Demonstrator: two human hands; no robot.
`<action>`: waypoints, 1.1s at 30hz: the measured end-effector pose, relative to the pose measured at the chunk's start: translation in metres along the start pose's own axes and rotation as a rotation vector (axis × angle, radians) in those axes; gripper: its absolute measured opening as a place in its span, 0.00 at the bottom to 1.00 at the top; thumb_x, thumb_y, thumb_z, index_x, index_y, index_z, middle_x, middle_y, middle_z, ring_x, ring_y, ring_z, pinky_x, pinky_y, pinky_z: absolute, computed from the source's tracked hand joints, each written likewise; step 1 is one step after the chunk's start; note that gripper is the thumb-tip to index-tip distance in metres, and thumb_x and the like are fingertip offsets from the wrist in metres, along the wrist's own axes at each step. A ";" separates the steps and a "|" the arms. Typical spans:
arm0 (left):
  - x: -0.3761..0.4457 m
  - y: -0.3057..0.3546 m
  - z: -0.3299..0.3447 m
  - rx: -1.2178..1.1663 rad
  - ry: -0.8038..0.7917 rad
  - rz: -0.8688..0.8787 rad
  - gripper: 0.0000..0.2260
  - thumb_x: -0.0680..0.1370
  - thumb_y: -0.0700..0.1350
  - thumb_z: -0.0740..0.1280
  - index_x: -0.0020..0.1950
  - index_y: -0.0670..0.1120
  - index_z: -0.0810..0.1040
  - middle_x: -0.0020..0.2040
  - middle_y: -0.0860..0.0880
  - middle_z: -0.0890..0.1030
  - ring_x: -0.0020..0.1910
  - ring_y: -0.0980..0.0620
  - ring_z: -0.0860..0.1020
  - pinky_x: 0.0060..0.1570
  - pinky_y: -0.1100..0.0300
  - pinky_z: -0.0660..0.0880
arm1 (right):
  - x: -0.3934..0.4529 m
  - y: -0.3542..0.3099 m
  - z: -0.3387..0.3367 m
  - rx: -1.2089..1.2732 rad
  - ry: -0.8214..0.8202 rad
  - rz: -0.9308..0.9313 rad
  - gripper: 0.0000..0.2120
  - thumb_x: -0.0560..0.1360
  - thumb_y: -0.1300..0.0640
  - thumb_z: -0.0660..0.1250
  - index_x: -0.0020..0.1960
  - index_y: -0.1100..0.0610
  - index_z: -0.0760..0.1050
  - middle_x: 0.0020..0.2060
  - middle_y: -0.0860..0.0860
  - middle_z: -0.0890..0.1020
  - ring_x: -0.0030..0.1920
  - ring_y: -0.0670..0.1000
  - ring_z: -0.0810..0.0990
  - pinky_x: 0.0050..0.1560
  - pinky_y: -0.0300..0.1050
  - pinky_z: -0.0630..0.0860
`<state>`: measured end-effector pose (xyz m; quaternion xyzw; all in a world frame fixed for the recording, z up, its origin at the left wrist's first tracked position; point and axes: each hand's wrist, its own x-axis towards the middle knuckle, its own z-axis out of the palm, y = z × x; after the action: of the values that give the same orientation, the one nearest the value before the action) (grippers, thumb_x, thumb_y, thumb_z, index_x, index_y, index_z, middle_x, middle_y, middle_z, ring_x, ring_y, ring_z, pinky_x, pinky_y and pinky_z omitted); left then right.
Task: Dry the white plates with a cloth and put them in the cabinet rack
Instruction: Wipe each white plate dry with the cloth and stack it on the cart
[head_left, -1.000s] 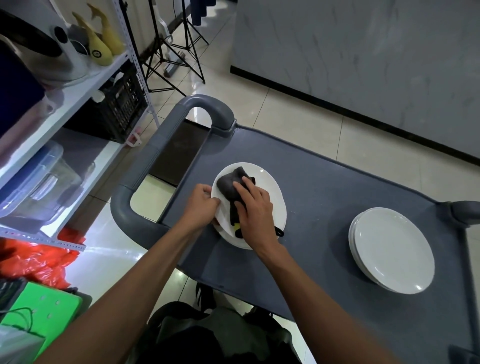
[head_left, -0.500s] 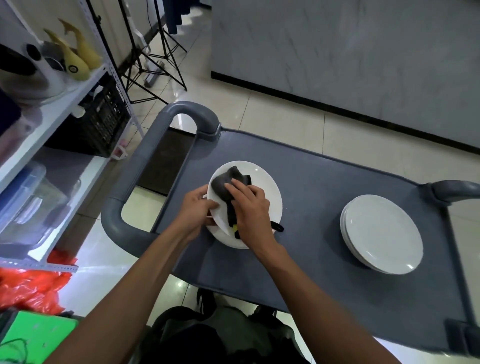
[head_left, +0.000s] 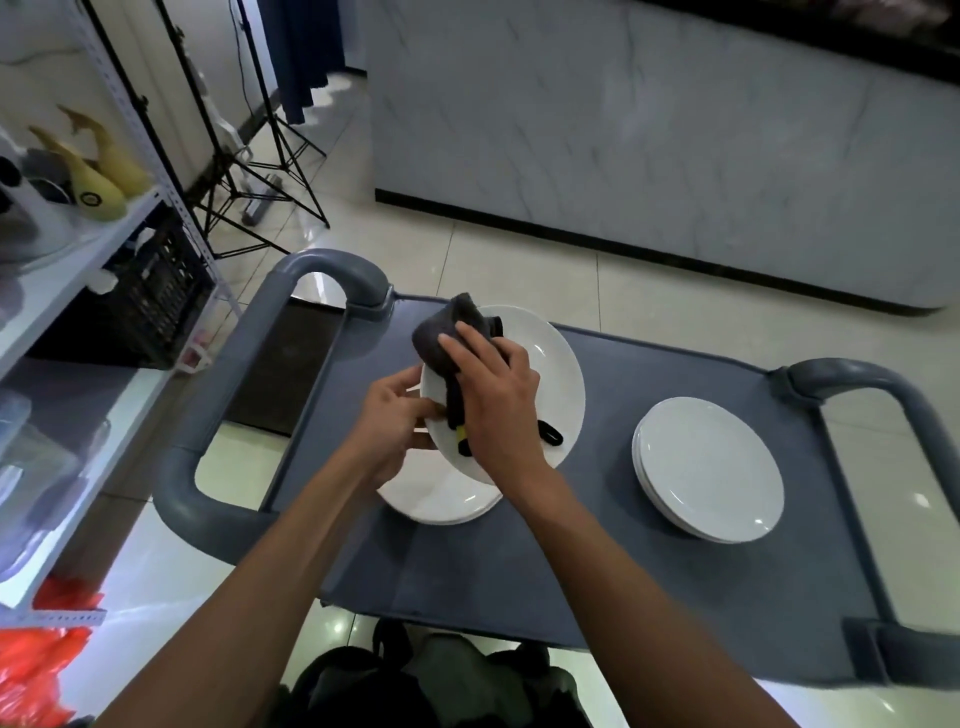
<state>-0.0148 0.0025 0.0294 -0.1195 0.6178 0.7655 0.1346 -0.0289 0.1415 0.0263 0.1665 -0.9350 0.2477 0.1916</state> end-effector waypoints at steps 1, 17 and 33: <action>0.001 0.002 0.004 -0.002 -0.003 0.008 0.21 0.75 0.27 0.63 0.61 0.47 0.81 0.51 0.43 0.86 0.47 0.39 0.84 0.43 0.41 0.83 | 0.004 0.004 -0.004 -0.001 0.020 0.005 0.21 0.79 0.60 0.63 0.71 0.50 0.73 0.72 0.49 0.73 0.65 0.59 0.71 0.53 0.57 0.71; 0.003 0.002 0.080 -0.120 0.094 0.046 0.22 0.74 0.29 0.64 0.61 0.48 0.83 0.51 0.45 0.85 0.44 0.41 0.81 0.38 0.46 0.81 | 0.029 0.093 -0.084 -0.110 0.119 0.199 0.20 0.81 0.62 0.62 0.70 0.49 0.74 0.71 0.46 0.73 0.63 0.55 0.70 0.56 0.55 0.70; 0.007 -0.005 0.156 -0.227 0.225 0.056 0.20 0.73 0.29 0.62 0.59 0.45 0.82 0.46 0.47 0.84 0.42 0.43 0.80 0.41 0.46 0.81 | -0.019 0.148 -0.116 -0.162 -0.074 0.264 0.26 0.80 0.65 0.60 0.74 0.46 0.69 0.74 0.43 0.69 0.64 0.56 0.67 0.59 0.55 0.69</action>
<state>-0.0222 0.1562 0.0547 -0.2016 0.5417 0.8155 0.0291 -0.0399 0.3282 0.0523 0.0353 -0.9721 0.1881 0.1354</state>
